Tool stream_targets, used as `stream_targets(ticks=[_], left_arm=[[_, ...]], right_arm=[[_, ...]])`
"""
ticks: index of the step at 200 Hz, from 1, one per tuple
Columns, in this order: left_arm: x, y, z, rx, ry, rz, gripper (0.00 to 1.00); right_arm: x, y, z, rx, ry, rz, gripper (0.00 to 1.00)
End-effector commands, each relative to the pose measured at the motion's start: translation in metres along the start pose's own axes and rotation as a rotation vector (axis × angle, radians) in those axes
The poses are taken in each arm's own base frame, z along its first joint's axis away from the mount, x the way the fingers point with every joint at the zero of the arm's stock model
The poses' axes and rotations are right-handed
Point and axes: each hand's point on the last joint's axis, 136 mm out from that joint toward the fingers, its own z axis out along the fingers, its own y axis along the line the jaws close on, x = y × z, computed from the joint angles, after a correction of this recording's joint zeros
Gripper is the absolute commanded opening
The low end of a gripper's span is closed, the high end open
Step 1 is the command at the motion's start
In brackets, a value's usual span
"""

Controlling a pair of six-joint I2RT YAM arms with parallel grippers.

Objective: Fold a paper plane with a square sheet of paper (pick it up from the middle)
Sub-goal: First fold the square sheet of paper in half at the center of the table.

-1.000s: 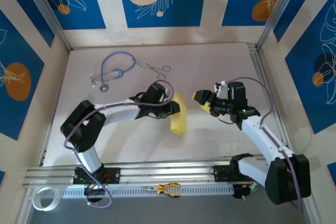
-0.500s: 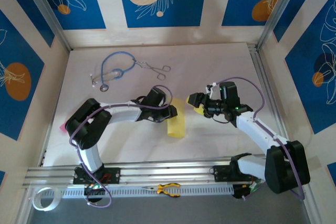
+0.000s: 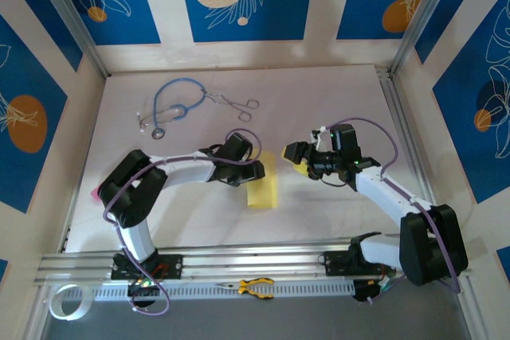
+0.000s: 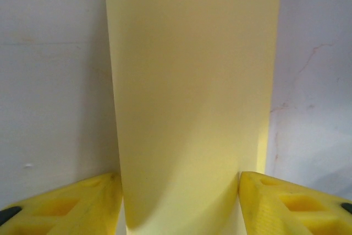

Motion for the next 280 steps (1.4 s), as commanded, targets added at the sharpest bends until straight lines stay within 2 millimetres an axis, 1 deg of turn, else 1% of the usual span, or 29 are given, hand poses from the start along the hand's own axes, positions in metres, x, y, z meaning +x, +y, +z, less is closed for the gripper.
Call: stream_targets(ticks=[1,15,21,31,41,47,62,80,97,119,129,145,160,186,218,247,264,280], left_arm=[[-0.004,0.008,-0.006,-0.059,-0.009,0.032,0.59],[-0.002,0.004,-0.001,-0.035,0.008,0.030,0.59],[-0.001,0.003,0.001,-0.029,0.012,0.029,0.59],[-0.001,0.003,0.002,-0.025,0.016,0.025,0.59],[-0.001,0.002,0.004,-0.018,0.017,0.024,0.59],[0.000,0.002,0.005,-0.015,0.020,0.025,0.59],[0.001,0.000,0.008,-0.003,0.030,0.025,0.59],[0.004,-0.005,0.012,0.027,0.053,0.033,0.59],[0.008,-0.010,0.017,0.050,0.093,0.051,0.59],[0.010,-0.012,0.020,0.050,0.110,0.061,0.62],[0.011,-0.009,0.021,0.036,0.114,0.061,0.63],[0.011,-0.005,0.022,0.004,0.121,0.069,0.63],[0.012,0.001,0.023,-0.039,0.132,0.072,0.63],[0.013,0.002,0.024,-0.065,0.138,0.087,0.63],[0.016,0.002,0.027,-0.071,0.145,0.085,0.63],[0.018,0.002,0.030,-0.066,0.150,0.079,0.63],[0.018,0.001,0.031,-0.063,0.151,0.078,0.63],[0.019,0.001,0.031,-0.062,0.153,0.077,0.63]], right_arm=[[0.003,-0.003,0.003,0.010,0.014,-0.001,0.82],[0.003,-0.003,0.004,0.010,0.019,0.000,0.81],[0.003,-0.002,0.005,0.007,0.024,-0.003,0.79],[0.004,0.000,0.007,0.000,0.037,-0.010,0.71],[0.006,0.001,0.009,-0.005,0.054,-0.012,0.66],[0.007,0.003,0.011,-0.010,0.064,-0.016,0.61],[0.011,0.003,0.016,-0.013,0.089,-0.015,0.51],[0.015,-0.001,0.023,0.003,0.111,-0.009,0.40],[0.019,-0.009,0.031,0.034,0.142,0.004,0.29],[0.027,-0.014,0.040,0.038,0.185,0.015,0.21],[0.029,-0.016,0.045,0.036,0.200,0.019,0.20],[0.033,-0.018,0.052,0.035,0.226,0.028,0.14],[0.037,-0.020,0.059,0.038,0.250,0.035,0.10],[0.043,-0.025,0.072,0.054,0.282,0.043,0.06],[0.048,-0.032,0.086,0.078,0.309,0.055,0.05],[0.050,-0.038,0.095,0.099,0.318,0.063,0.05],[0.053,-0.044,0.099,0.113,0.327,0.071,0.05],[0.056,-0.054,0.102,0.143,0.336,0.087,0.05]])
